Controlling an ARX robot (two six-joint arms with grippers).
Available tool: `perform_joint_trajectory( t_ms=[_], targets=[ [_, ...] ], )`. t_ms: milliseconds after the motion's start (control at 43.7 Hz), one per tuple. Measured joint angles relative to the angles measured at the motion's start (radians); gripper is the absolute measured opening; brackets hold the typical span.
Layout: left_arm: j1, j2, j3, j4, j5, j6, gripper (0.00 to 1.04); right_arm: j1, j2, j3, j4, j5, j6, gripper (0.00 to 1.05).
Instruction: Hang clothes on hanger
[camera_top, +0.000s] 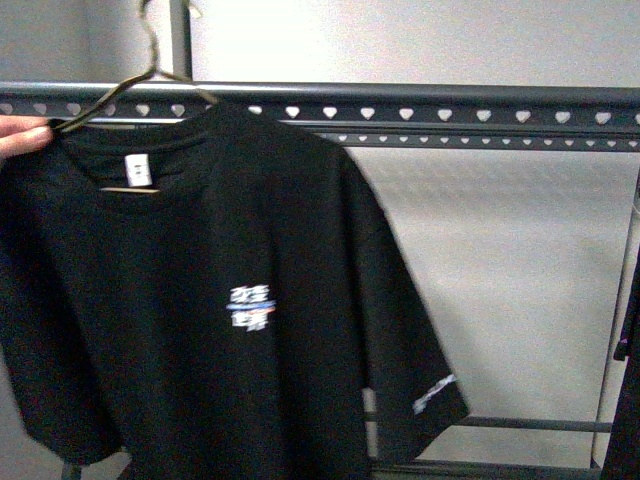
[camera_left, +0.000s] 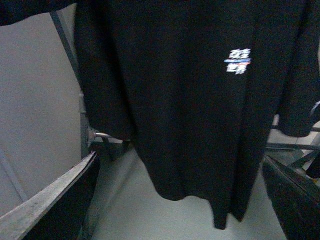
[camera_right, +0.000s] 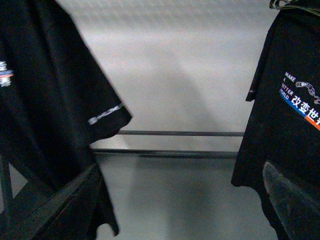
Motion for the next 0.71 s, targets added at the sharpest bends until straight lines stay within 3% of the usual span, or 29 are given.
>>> perform_joint_trajectory(
  t_ms=[435, 503, 549, 641, 709],
  targets=[
    [0.0, 0.0, 0.0, 0.0, 0.001, 0.0, 0.98, 0.0, 0.0, 0.0, 0.0, 0.0, 0.0, 0.97],
    [0.023, 0.062, 0.039, -0.099, 0.14, -0.03, 0.98, 0.0, 0.0, 0.0, 0.0, 0.0, 0.0, 0.97],
    [0.011, 0.161, 0.073, -0.122, 0.179, -0.06, 0.98, 0.0, 0.0, 0.0, 0.0, 0.0, 0.0, 0.97],
    [-0.032, 0.348, 0.141, -0.038, 0.128, -0.13, 0.98, 0.0, 0.0, 0.0, 0.0, -0.002, 0.0, 0.97],
    [-0.017, 0.603, 0.297, 0.085, 0.015, -0.261, 0.98, 0.0, 0.0, 0.0, 0.0, -0.002, 0.0, 0.97]
  ],
)
